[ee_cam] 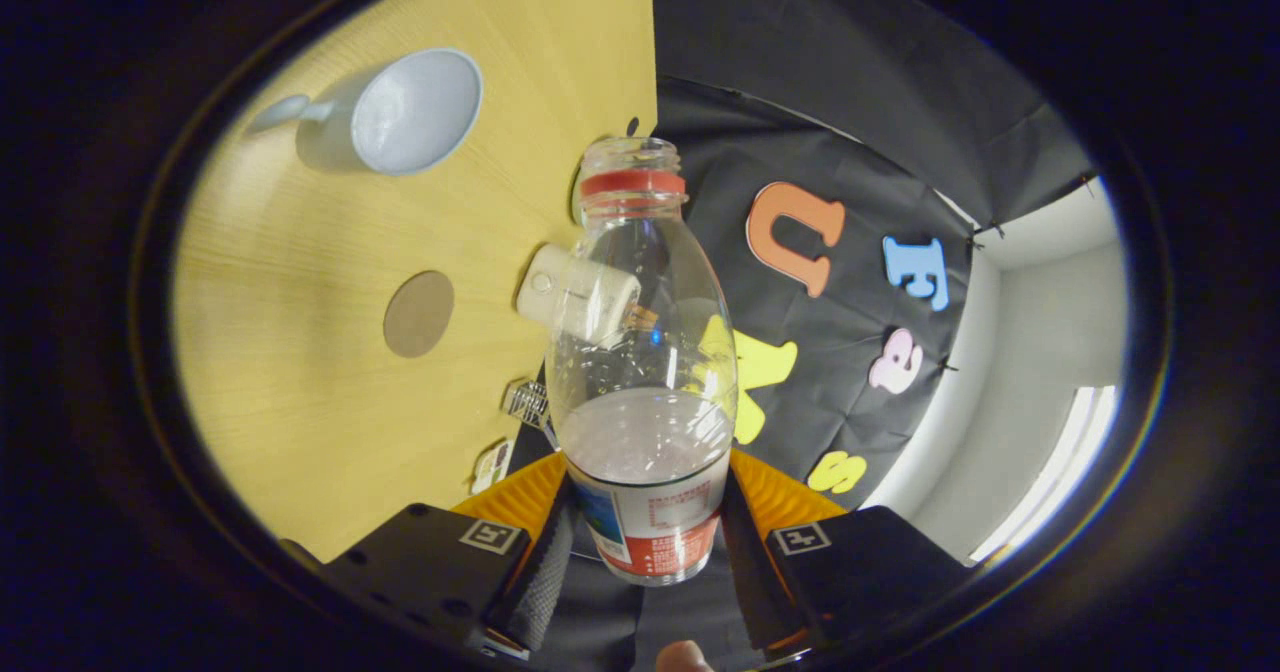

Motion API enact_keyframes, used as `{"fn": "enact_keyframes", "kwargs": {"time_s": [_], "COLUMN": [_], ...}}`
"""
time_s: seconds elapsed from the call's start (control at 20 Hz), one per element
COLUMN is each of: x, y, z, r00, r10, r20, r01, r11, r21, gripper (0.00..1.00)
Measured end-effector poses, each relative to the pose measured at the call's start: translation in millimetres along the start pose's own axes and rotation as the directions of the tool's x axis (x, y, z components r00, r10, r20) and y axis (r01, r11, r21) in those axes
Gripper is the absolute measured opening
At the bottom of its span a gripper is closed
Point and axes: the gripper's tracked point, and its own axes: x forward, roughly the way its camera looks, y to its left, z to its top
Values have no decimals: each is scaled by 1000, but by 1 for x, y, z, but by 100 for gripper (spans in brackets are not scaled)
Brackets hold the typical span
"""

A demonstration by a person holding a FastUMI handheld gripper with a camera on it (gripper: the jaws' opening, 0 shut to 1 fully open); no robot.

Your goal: Take the bottle from table, then pour the juice into the cup, finally place the bottle on the coaster

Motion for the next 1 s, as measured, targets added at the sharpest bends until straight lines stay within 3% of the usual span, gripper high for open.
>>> {"fn": "enact_keyframes", "kwargs": {"time_s": [0.15, 0.3, 0.5, 0.65, 0.8, 0.9, 1.0], "x": [-1, -7, -18, -24, -26, -26, -28], "y": [9, 7, 3, 1, -10, -26, -43], "z": [-6, -10, -16, -19, -18, -17, -22], "r00": [998, 995, 988, 976, 967, 966, 969], "r10": [61, 102, 147, 197, 203, 168, 119], "r20": [-4, 4, 40, 88, 153, 197, 215], "r01": [-60, -98, -146, -201, -234, -245, -238], "r11": [987, 945, 842, 686, 477, 344, 234], "r21": [147, 313, 520, 699, 847, 906, 943], "gripper": [77, 77, 77, 77, 77, 77, 77]}}
